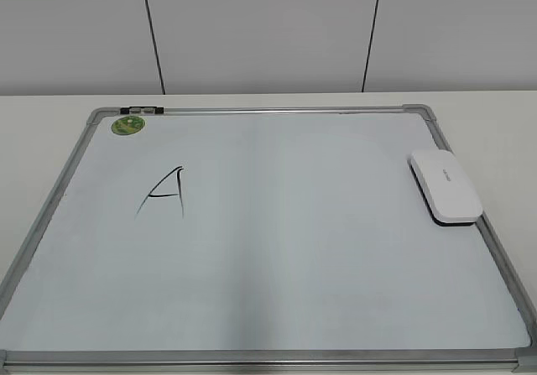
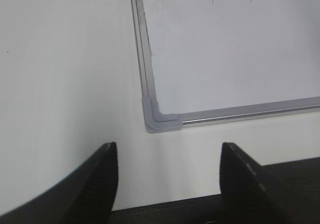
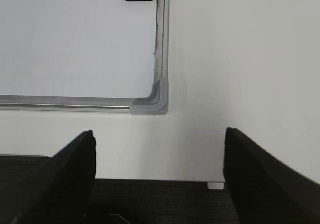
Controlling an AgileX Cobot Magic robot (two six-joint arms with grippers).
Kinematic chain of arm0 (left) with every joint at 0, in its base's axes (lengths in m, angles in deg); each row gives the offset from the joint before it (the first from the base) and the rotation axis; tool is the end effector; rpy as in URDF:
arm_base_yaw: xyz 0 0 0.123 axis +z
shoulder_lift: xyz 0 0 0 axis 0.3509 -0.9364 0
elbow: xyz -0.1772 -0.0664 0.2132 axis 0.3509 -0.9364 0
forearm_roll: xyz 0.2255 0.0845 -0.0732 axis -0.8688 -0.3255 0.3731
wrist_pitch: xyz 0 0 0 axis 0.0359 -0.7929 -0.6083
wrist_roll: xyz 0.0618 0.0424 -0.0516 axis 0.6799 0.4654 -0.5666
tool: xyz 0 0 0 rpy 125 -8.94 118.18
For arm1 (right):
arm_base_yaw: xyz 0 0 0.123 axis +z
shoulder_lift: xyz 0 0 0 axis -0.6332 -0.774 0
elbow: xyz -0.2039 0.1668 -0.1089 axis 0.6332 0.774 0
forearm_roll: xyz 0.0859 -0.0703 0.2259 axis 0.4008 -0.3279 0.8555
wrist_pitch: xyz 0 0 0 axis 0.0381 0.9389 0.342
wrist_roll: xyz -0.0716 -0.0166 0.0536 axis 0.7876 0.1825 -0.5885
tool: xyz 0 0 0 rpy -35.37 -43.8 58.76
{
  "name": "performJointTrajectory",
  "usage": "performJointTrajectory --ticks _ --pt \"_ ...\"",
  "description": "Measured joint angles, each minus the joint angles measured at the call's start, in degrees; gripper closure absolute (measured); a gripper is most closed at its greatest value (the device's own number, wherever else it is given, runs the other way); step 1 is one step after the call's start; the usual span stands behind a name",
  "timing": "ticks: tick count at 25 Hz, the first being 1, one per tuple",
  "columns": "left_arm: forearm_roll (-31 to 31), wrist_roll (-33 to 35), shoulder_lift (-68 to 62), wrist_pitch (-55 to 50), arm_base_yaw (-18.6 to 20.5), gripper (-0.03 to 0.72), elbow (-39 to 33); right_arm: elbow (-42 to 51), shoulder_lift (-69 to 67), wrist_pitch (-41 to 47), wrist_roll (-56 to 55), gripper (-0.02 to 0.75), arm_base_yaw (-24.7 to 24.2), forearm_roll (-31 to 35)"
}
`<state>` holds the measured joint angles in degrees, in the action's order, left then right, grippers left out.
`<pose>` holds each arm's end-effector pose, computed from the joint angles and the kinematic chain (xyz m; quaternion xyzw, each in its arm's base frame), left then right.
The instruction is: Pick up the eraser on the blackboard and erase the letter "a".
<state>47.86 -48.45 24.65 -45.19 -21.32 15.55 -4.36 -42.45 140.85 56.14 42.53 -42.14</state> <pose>0.0349 -0.0102 0.2742 0.0404 0.9194 -0.0462 0.3886 0.0237 0.0002 0.2660 -0.0264 0.9217 0.0040 0.3870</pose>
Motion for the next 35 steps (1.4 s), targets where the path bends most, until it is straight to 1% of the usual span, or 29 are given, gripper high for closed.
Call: performJointTrajectory --ticks 5,14,35 --pt "0.0 0.0 2.7 0.0 0.0 0.226 0.0 0.0 1.5 0.0 0.0 0.150 0.0 0.0" --pt "0.0 0.0 15.2 -0.1 0.0 0.246 0.0 0.0 11.7 0.0 0.0 0.151 0.0 0.0" --pt "0.0 0.0 15.4 -0.3 0.0 0.265 0.0 0.0 13.1 0.0 0.0 0.151 0.0 0.0"
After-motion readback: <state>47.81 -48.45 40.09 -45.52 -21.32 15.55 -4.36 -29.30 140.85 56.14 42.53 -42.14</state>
